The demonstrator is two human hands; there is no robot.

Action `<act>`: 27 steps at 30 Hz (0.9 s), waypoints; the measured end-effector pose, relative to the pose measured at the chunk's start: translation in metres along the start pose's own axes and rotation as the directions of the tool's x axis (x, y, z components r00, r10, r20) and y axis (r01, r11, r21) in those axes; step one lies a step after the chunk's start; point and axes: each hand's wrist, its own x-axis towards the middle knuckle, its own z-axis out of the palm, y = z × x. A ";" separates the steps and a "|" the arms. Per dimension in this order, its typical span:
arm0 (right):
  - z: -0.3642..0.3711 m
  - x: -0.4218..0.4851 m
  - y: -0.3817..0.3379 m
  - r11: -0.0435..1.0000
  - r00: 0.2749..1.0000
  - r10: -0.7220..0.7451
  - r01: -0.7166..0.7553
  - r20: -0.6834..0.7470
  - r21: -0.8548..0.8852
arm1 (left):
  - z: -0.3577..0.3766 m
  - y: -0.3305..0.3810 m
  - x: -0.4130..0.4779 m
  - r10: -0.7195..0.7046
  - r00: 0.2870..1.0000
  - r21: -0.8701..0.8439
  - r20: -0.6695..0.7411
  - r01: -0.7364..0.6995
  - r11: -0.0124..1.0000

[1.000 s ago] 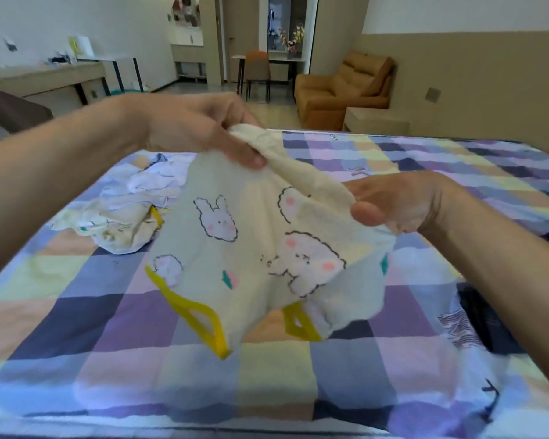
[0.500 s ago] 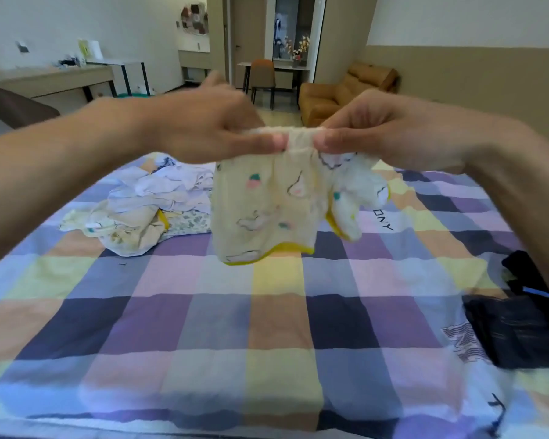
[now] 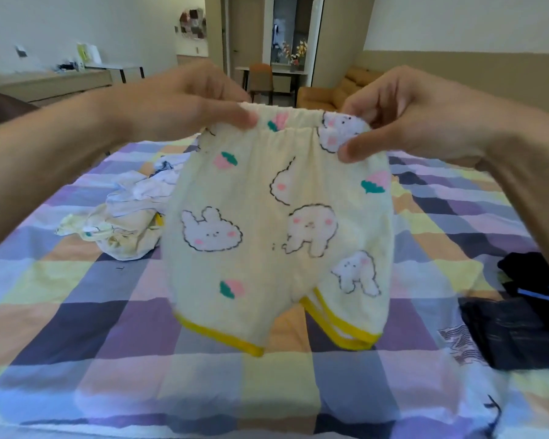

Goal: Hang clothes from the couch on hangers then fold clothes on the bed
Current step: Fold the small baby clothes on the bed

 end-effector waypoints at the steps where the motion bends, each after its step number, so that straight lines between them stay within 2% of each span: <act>1: 0.002 -0.002 -0.004 0.999 1.000 -0.014 0.014 0.020 0.039 | 0.001 0.000 -0.001 0.006 1.000 0.022 0.016 -0.006 1.000; 3: 0.005 -0.004 -0.009 0.996 0.995 -0.035 0.028 0.091 0.081 | 0.002 -0.001 -0.002 0.047 0.998 0.000 0.047 -0.047 0.999; 6: 0.006 -0.001 0.002 0.992 0.983 0.031 -0.052 0.179 0.116 | -0.002 -0.006 0.000 0.110 0.994 -0.254 0.026 -0.100 0.962; 8: 0.009 0.003 0.012 0.991 0.970 0.101 -0.078 0.223 -0.109 | -0.006 -0.009 0.000 0.116 0.993 -0.490 0.019 -0.092 0.867; 9: 0.012 0.006 0.012 0.959 0.954 0.151 -0.078 0.258 -0.272 | -0.007 -0.007 0.000 0.129 0.991 -0.563 0.040 -0.085 0.822; 10: 0.016 0.007 0.009 0.923 0.941 0.184 -0.066 0.285 -0.380 | -0.007 -0.004 -0.001 0.150 0.985 -0.560 0.080 -0.080 0.825; 11: 0.014 0.006 0.007 0.899 0.937 0.192 -0.049 0.292 -0.435 | -0.003 0.000 0.000 0.158 0.980 -0.463 0.118 -0.086 0.882; 12: 0.011 0.006 0.004 0.899 0.951 0.144 -0.010 0.274 -0.438 | 0.000 -0.001 0.002 0.153 0.975 -0.244 0.160 -0.111 0.963; 13: 0.007 0.005 0.002 0.911 0.978 0.064 0.025 0.201 -0.412 | 0.003 -0.001 0.003 0.118 0.971 0.019 0.206 -0.124 0.992; 14: 0.003 0.004 0.001 0.928 0.992 -0.003 0.048 0.123 -0.369 | 0.006 -0.004 0.002 0.050 0.969 0.230 0.243 -0.108 0.967; 15: 0.002 0.005 0.003 0.943 0.995 -0.038 0.065 0.090 -0.327 | 0.007 -0.008 0.000 -0.018 0.971 0.337 0.240 -0.066 0.939; 18: 0.016 0.006 0.017 0.944 0.988 0.034 0.017 0.148 -0.331 | 0.006 -0.017 -0.009 -0.085 0.980 0.301 0.178 0.028 0.953; 20: 0.015 0.004 0.027 0.971 0.998 0.028 -0.014 0.053 -0.238 | 0.004 -0.018 -0.012 -0.028 0.993 0.248 0.114 -0.001 0.969; 22: 0.005 0.002 0.031 0.987 0.999 -0.023 0.016 -0.048 -0.158 | 0.001 -0.018 -0.012 -0.001 1.000 0.207 0.018 -0.003 0.978; 24: 0.003 0.001 0.028 0.978 0.997 -0.056 0.043 -0.059 -0.204 | -0.001 -0.016 -0.011 0.051 0.996 0.225 -0.079 -0.032 0.974; 26: 0.007 0.000 0.023 0.968 0.992 -0.085 0.061 -0.090 -0.244 | -0.007 -0.016 -0.010 0.119 0.982 0.314 -0.145 -0.068 0.947; 27: 0.009 -0.002 0.022 0.967 0.987 -0.099 0.065 -0.130 -0.247 | -0.009 -0.016 -0.009 0.103 0.982 0.306 -0.158 -0.050 0.951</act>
